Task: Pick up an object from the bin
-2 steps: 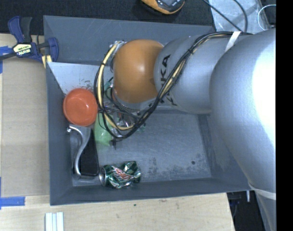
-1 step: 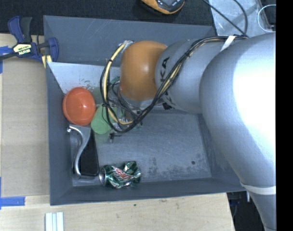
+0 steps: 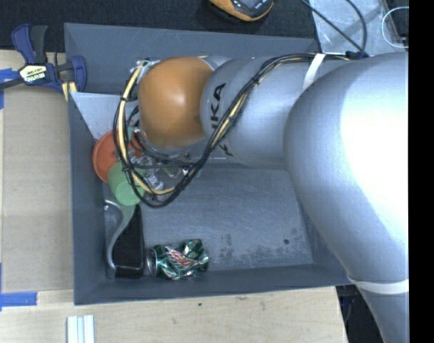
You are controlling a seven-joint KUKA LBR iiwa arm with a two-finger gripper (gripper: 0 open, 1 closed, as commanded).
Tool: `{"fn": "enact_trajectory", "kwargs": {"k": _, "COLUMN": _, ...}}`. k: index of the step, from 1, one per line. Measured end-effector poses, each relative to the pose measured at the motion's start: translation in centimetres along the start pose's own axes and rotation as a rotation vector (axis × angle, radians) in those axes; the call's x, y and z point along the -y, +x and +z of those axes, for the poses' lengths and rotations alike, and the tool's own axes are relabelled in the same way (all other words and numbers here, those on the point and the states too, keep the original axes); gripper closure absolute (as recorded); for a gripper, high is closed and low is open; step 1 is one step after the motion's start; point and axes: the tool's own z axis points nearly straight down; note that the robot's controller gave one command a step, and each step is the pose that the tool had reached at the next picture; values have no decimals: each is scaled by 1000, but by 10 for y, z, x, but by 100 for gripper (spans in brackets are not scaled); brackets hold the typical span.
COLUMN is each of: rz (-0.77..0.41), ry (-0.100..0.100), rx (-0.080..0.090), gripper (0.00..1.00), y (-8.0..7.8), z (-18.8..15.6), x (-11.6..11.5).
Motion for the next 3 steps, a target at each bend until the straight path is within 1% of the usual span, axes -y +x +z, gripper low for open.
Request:
{"fn": "enact_trajectory", "kwargs": {"k": 1, "rz": -15, "ry": -3, "rx": 0, "gripper": 100, "y": -4, "z": 1, "x": -10}}
{"fn": "enact_trajectory", "kwargs": {"k": 3, "rz": -10, "ry": -8, "rx": -2, "gripper": 100, "y": -3, "z": -3, "x": -9}}
